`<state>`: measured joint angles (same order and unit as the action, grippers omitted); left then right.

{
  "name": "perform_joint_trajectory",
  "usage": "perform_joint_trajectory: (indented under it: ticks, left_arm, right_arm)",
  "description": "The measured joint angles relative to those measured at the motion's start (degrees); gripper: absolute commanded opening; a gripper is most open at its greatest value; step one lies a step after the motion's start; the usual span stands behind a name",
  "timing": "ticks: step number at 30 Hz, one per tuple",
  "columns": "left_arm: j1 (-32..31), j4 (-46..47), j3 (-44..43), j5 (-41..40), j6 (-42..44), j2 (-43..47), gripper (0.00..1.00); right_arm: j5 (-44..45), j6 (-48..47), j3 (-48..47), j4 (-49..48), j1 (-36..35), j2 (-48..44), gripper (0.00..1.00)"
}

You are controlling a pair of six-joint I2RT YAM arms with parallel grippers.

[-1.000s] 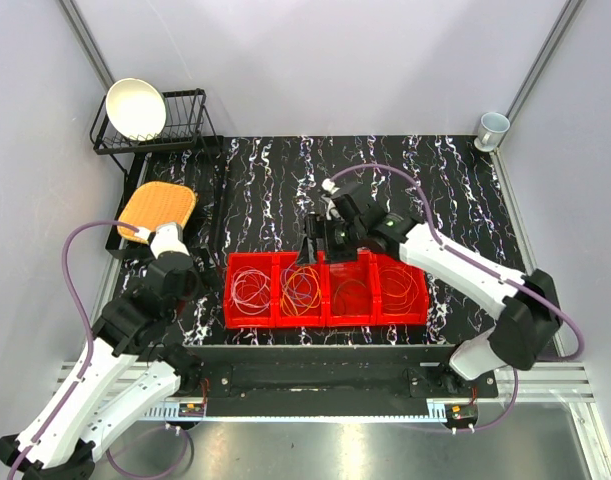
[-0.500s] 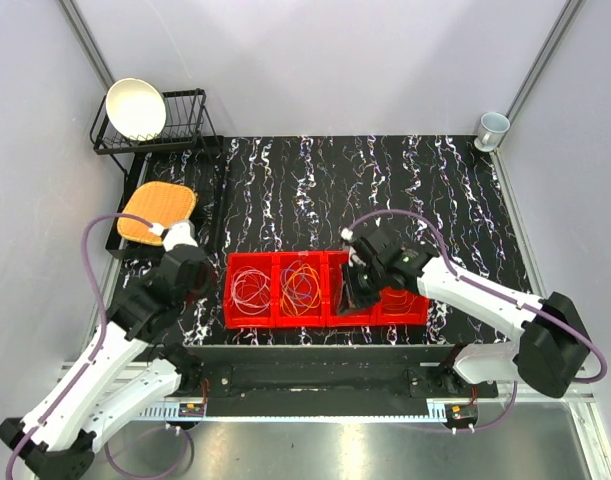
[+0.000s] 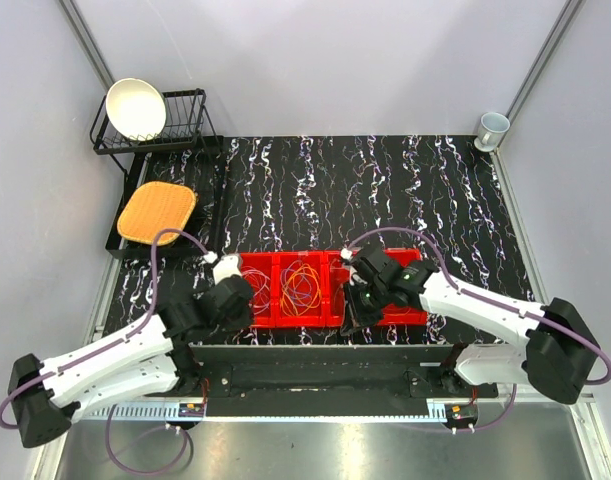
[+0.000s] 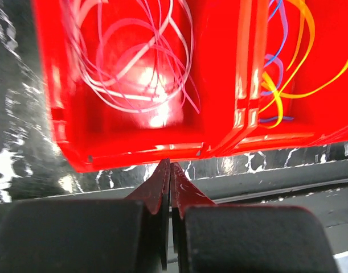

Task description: Untangle the cables

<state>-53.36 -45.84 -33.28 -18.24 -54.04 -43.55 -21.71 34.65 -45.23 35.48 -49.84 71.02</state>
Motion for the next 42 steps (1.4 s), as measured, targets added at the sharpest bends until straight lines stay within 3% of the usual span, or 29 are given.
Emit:
perform_joint_trajectory:
  ticks: [5, 13, 21, 28, 32, 37, 42]
  left_arm:
    - [-2.6, 4.6, 2.6, 0.9, -2.8, -3.5, 0.00]
    - [-3.5, 13.3, 3.3, 3.6, -4.1, -13.4, 0.00]
    - [-3.6, 19.0, 2.8, 3.7, -3.3, -21.7, 0.00]
    - [-2.4, 21.7, -3.9, 3.2, -0.6, -31.4, 0.00]
    - [1.6, 24.4, -7.2, 3.7, 1.8, -35.9, 0.00]
    - [6.1, 24.2, -12.8, 4.3, 5.4, -40.4, 0.00]
    - [6.2, 22.5, -18.2, 4.4, 8.3, -39.4, 0.00]
  right_arm:
    - [3.1, 2.1, 2.0, -1.8, 0.0, 2.0, 0.00]
    - [8.3, 4.9, 2.0, -3.7, 0.0, 12.5, 0.00]
    - [14.5, 3.4, -5.8, -1.4, 0.3, 17.9, 0.00]
    - [16.5, -2.4, -12.8, 0.4, 8.7, 22.9, 0.00]
    - [17.2, -5.6, -18.1, 0.8, 13.1, 26.3, 0.00]
    - [16.0, -8.2, -24.8, 1.1, 13.1, 30.0, 0.00]
    - [12.4, -8.3, -24.8, 1.0, 13.1, 28.3, 0.00]
